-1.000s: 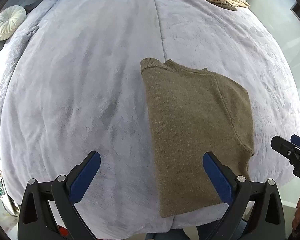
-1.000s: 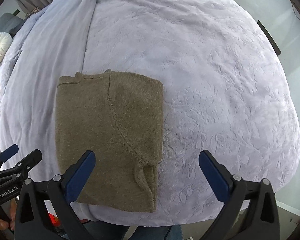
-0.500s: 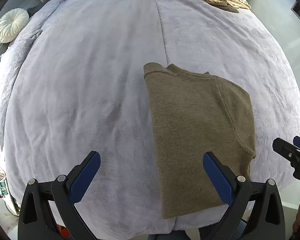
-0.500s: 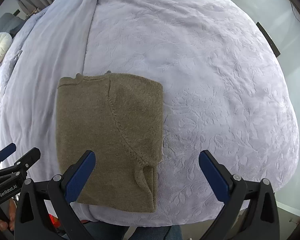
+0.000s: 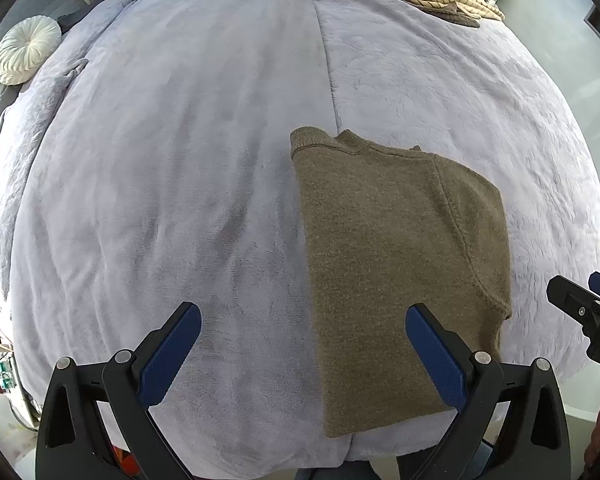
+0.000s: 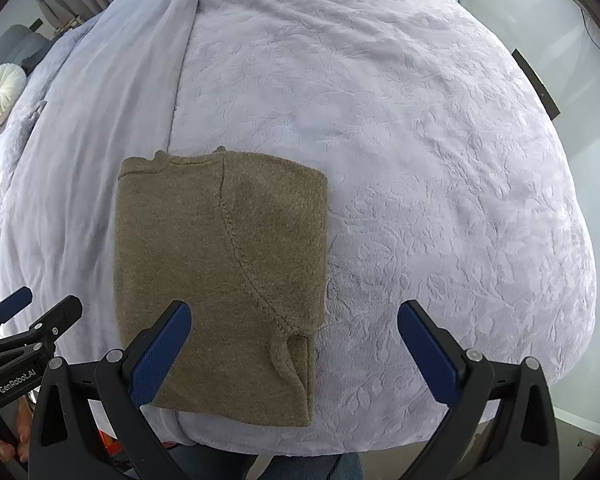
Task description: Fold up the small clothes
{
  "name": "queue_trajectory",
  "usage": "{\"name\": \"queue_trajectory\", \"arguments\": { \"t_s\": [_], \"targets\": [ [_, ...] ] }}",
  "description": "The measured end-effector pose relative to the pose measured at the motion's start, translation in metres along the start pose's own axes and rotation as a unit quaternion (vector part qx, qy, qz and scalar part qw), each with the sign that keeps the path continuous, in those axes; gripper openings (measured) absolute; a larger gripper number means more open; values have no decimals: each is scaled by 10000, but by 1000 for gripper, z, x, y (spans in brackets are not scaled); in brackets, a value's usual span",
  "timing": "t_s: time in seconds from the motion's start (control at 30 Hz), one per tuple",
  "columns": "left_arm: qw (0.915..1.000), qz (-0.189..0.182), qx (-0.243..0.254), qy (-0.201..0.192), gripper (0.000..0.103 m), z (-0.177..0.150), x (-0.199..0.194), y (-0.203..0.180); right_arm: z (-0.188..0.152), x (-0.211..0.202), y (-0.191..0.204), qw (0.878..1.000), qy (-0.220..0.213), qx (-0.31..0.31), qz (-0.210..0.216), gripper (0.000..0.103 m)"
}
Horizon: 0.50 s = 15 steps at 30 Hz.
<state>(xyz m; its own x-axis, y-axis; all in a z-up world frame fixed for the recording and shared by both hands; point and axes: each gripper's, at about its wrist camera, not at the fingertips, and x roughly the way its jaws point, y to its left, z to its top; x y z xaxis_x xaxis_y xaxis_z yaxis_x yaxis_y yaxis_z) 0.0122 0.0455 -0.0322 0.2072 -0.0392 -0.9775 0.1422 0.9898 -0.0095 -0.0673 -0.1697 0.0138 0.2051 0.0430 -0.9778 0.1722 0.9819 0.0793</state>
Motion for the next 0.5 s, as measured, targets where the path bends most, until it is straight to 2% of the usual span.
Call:
{"name": "queue_trajectory", "arguments": {
  "t_s": [0.5],
  "targets": [
    [10000,11,-16,-21,103,0,-1,1,1,0,0,10000,4,18,1,103]
  ]
}}
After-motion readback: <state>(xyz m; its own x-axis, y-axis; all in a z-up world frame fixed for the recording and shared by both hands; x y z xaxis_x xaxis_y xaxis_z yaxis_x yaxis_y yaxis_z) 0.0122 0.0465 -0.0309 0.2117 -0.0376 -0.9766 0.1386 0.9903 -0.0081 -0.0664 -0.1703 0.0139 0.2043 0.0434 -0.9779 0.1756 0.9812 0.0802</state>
